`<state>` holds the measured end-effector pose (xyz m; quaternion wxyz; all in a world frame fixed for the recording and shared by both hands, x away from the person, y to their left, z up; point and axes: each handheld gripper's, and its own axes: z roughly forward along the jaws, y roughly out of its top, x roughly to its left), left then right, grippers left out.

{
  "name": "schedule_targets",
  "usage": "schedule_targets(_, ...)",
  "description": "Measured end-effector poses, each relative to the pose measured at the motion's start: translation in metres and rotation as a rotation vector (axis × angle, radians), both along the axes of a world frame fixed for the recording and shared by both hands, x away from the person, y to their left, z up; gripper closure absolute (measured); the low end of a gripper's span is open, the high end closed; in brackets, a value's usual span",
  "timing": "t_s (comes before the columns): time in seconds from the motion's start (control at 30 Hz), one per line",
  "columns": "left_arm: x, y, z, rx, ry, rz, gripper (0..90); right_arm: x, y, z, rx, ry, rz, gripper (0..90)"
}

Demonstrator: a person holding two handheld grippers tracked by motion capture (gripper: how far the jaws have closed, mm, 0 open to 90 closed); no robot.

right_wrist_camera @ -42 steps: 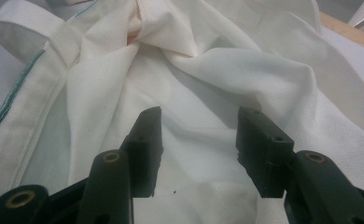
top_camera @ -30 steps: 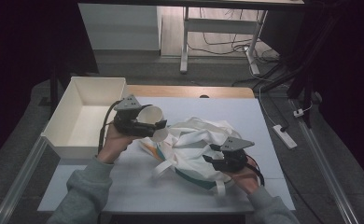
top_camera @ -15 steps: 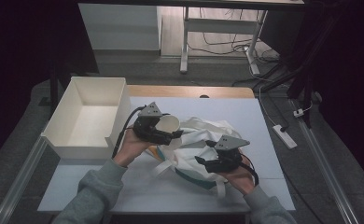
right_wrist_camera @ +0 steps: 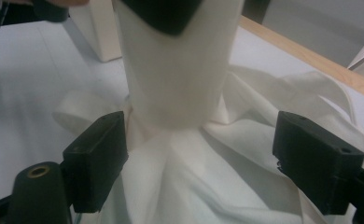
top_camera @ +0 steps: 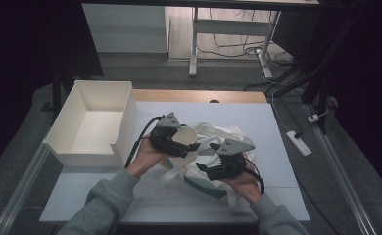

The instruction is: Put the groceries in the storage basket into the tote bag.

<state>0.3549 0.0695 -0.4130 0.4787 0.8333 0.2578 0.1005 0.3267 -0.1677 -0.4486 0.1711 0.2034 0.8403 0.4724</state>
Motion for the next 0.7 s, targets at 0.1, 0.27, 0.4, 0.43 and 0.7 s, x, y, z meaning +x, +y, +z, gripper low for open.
schedule_targets(0.1, 0.000, -0.005, -0.001, 0.002, 0.003, -0.008, 18.9, 0.000, 0.005, 0.002, 0.004, -0.004, -0.001, 14.6)
schedule_targets(0.27, -0.003, -0.013, -0.003, 0.009, 0.003, -0.025, 18.9, 0.002, 0.013, 0.003, 0.020, -0.002, -0.006, 11.6)
schedule_targets(0.4, -0.005, -0.019, -0.004, 0.008, 0.002, -0.034, 18.9, 0.004, 0.019, 0.002, 0.026, 0.000, -0.004, 11.6)
schedule_targets(0.43, -0.005, -0.020, -0.005, 0.008, 0.002, -0.038, 18.9, 0.005, 0.021, 0.002, 0.027, 0.002, -0.001, 11.8)
schedule_targets(0.7, -0.007, -0.026, -0.007, 0.022, -0.006, -0.053, 18.8, 0.006, 0.029, 0.001, 0.033, -0.021, 0.000, 21.2)
